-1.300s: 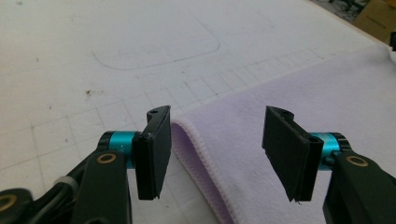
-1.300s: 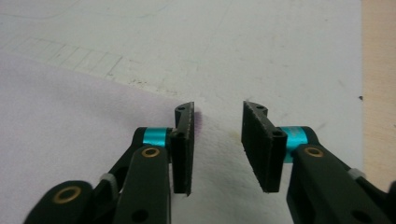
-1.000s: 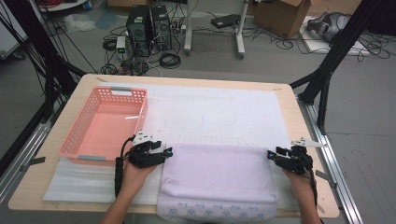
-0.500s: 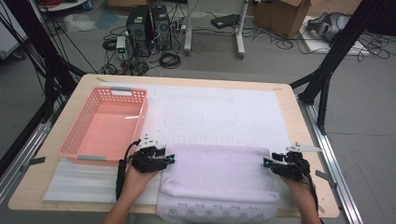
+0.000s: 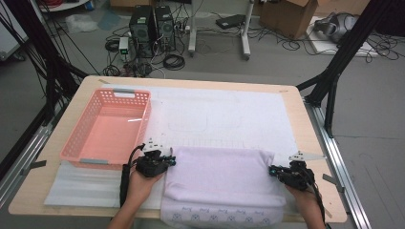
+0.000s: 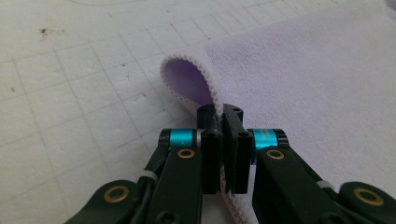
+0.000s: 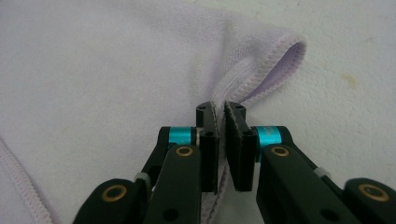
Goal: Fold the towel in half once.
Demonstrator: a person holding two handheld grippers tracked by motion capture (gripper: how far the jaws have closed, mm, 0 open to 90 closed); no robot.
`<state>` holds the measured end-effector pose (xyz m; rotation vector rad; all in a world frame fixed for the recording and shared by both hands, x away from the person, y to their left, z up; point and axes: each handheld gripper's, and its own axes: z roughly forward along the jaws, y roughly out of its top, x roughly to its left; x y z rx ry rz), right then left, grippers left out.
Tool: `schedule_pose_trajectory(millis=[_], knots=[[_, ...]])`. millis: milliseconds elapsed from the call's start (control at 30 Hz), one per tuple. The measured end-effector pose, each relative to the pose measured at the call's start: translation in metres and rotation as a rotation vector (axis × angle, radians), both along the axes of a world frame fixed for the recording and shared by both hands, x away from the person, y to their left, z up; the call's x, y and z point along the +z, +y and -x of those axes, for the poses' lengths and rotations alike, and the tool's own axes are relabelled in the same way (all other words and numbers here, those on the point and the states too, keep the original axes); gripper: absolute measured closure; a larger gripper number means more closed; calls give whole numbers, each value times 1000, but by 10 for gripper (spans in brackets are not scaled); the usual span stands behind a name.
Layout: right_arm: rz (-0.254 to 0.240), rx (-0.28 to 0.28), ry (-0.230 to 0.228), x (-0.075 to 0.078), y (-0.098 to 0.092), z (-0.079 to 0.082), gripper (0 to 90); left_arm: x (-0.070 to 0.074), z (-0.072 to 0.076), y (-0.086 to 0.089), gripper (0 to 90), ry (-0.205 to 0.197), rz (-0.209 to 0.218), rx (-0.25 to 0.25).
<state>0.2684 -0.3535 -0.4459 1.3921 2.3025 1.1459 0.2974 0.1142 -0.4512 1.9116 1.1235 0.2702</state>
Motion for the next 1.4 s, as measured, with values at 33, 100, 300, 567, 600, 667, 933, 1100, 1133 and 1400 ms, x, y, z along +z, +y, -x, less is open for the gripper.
schedule_pose_trajectory(millis=[33,100,300,567,600,667,933,1100,1133,1400], knots=[[-4,3,-3,0,0,-1,853,0,-1,-1,863,-6,3,10],[27,-9,-35,1,2,-1,858,3,-5,-3,865,-25,8,16],[2,-44,-157,18,3,-5,862,23,-14,-2,866,-77,74,53],[-17,-104,-192,27,-5,-40,861,49,-55,-9,865,-99,97,103],[-6,-104,-192,27,-5,-45,861,49,-64,-9,865,-91,108,113],[6,-114,-192,29,-5,-59,861,48,-79,-10,865,-72,113,130],[27,-131,-183,39,-2,-114,860,43,-125,-9,865,-44,125,191],[25,-166,-163,39,-2,-140,859,50,-149,-9,864,-60,119,191],[28,-173,-167,40,-1,-145,859,51,-154,-8,864,-55,121,199],[55,-182,-182,47,9,-165,858,51,-170,-8,864,-53,107,225]])
